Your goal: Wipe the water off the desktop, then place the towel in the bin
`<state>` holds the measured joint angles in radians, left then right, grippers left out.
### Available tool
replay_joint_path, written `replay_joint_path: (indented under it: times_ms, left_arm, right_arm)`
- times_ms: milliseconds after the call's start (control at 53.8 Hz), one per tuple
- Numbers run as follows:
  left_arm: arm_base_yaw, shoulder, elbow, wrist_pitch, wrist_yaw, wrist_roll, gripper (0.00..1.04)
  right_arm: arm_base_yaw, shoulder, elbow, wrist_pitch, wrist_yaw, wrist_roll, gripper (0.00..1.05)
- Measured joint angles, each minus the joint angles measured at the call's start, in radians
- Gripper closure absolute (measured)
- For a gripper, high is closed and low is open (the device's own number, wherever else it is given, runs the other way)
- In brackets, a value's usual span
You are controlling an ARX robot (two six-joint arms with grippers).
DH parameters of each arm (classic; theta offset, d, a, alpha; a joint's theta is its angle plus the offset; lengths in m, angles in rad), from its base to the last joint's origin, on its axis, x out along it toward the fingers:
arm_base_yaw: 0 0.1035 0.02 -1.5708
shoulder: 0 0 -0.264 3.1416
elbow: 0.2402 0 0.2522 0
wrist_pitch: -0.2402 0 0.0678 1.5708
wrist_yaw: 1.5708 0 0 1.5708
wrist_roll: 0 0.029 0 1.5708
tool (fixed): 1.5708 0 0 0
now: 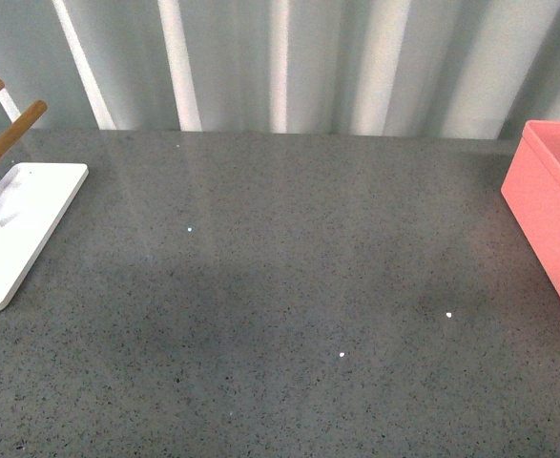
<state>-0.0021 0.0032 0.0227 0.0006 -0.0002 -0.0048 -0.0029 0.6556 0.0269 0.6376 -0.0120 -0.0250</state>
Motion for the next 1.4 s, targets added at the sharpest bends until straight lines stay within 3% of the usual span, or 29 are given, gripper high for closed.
replay_joint_path:
  times_ms: [353, 1098, 1209, 1395]
  left_arm:
    - [0.0, 0.0, 0.0, 0.0, 0.0, 0.0, 0.07]
    - [0.0, 0.0, 0.0, 0.0, 0.0, 0.0, 0.07]
    - [0.0, 0.0, 0.0, 0.0, 0.0, 0.0, 0.07]
    - [0.0, -0.001, 0.0, 0.0, 0.0, 0.0, 0.07]
  right_arm:
    - [0.0, -0.262, -0.003, -0.243, 0.004, 0.007, 1.01]
    - [0.0, -0.481, -0.003, -0.459, 0.007, 0.008, 1.01]
    - [0.0, -0.603, -0.004, -0.618, 0.008, 0.011, 1.01]
    - [0.0, -0.651, -0.003, -0.636, 0.008, 0.013, 1.01]
